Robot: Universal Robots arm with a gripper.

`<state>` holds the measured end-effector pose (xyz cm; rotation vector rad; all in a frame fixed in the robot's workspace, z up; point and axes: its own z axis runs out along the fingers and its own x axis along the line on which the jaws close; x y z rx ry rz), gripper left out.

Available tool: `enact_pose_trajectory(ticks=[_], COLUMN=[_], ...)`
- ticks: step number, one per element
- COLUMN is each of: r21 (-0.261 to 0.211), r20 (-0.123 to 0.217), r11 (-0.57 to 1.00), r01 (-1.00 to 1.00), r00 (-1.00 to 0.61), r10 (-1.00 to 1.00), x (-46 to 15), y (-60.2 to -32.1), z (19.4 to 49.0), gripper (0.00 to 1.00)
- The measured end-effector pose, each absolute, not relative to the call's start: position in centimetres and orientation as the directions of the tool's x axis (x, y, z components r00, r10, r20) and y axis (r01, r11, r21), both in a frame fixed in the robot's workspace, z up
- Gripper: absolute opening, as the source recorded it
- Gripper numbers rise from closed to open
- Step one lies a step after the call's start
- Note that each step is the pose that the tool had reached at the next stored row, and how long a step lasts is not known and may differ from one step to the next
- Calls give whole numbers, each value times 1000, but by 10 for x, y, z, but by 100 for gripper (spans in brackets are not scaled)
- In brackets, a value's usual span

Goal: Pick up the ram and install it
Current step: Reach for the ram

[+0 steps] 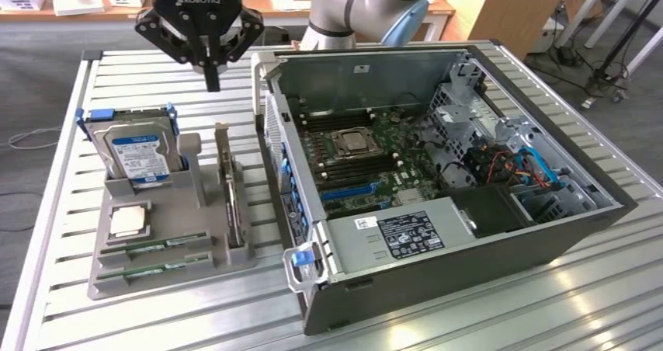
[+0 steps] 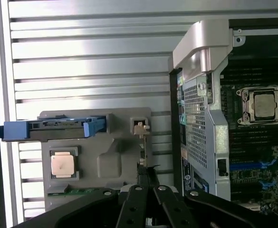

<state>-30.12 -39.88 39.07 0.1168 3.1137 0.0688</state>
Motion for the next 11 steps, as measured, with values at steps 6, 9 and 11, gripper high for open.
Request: enact_pose_trajectory(ticks=[6, 9, 11], r21=[45, 45, 44], r20=[-23, -23, -23], r11=[996, 996, 996], r01=[74, 74, 74], r00=[-997, -997, -997], r10=[75, 75, 75], x=[-317, -322, -325], y=[-399, -399, -399], z=[390, 390, 390], gripper=[11, 11, 11])
